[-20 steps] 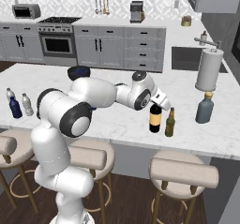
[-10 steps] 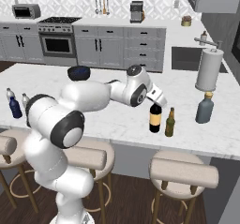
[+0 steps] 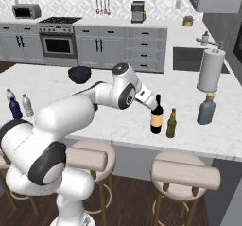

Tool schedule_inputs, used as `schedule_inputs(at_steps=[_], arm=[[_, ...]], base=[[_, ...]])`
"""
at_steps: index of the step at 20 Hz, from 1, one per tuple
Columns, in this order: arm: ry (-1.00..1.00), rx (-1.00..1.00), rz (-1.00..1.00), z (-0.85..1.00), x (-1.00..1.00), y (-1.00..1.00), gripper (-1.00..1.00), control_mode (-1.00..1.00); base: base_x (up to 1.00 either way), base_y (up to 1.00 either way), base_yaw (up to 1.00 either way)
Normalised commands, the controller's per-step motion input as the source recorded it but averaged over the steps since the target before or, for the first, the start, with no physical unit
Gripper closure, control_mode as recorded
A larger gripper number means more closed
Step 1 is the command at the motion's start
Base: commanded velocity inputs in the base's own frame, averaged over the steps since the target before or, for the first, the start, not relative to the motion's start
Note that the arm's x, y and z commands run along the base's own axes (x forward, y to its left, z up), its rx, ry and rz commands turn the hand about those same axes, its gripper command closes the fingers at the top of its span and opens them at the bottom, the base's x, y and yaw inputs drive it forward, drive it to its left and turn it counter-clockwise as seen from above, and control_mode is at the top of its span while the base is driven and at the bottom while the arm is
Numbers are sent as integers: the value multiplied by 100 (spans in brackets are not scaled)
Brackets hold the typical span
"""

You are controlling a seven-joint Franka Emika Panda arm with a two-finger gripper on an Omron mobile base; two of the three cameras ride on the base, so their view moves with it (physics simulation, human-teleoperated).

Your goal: Move the plastic bottles in the middle to the plastics group, and the glass bottles in the middle to the glass group.

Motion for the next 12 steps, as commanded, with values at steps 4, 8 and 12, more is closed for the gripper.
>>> schedule_inputs(at_steps=[4, 8, 12], arm=[[-2, 1, 18, 8, -50, 58, -100, -100], [5, 0, 27, 22, -3, 85, -100, -100], [21, 0, 46, 8, 7, 96, -100, -100]], base=[[0, 0, 0], [0, 0, 0], [0, 0, 0]])
